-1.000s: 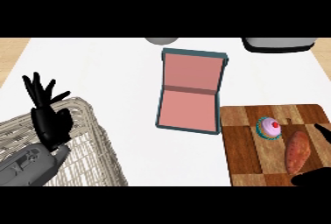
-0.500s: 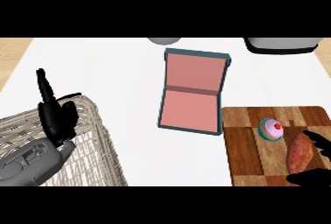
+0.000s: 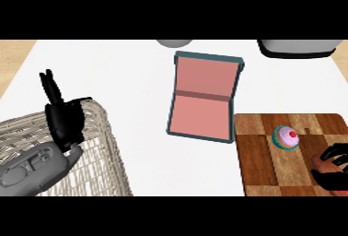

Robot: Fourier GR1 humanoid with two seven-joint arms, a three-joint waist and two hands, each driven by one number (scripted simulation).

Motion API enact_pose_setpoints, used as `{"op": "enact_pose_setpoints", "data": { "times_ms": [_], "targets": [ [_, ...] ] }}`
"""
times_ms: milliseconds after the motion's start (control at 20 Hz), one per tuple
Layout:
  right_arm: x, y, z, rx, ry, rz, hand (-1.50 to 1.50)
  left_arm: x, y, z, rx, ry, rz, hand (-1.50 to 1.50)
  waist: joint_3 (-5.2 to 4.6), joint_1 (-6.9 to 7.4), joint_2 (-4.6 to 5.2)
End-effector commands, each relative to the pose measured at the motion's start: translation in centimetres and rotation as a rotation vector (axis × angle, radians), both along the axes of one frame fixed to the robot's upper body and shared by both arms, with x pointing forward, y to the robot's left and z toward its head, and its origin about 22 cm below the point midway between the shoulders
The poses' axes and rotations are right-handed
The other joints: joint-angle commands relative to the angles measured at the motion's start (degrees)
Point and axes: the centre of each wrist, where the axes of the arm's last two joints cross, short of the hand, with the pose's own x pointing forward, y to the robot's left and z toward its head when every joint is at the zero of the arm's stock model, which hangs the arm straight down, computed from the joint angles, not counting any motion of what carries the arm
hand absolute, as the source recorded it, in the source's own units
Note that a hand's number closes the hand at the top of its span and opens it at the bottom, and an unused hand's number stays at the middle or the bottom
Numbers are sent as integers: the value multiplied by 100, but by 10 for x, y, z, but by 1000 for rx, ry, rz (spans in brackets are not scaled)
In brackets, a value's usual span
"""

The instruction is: Pick the sweet potato from the cutting board and place it in the cardboard box

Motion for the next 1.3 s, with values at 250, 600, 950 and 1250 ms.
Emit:
{"op": "enact_pose_setpoints", "data": {
  "times_ms": [250,600,950,1250],
  "targets": [
    [31,14,42,-185,-194,394,150,-43,-45,-20,-82,208,-408,0,-38,482,185],
    [52,34,83,-312,-353,908,150,-34,-67,-11,-55,167,-461,0,-18,848,373],
    [76,22,105,-213,-537,1063,150,-37,-68,-10,-47,200,-485,0,-3,822,297],
    [89,37,116,132,-750,1232,150,-30,-64,-13,-32,217,-457,0,-21,589,294]
  ]
}}
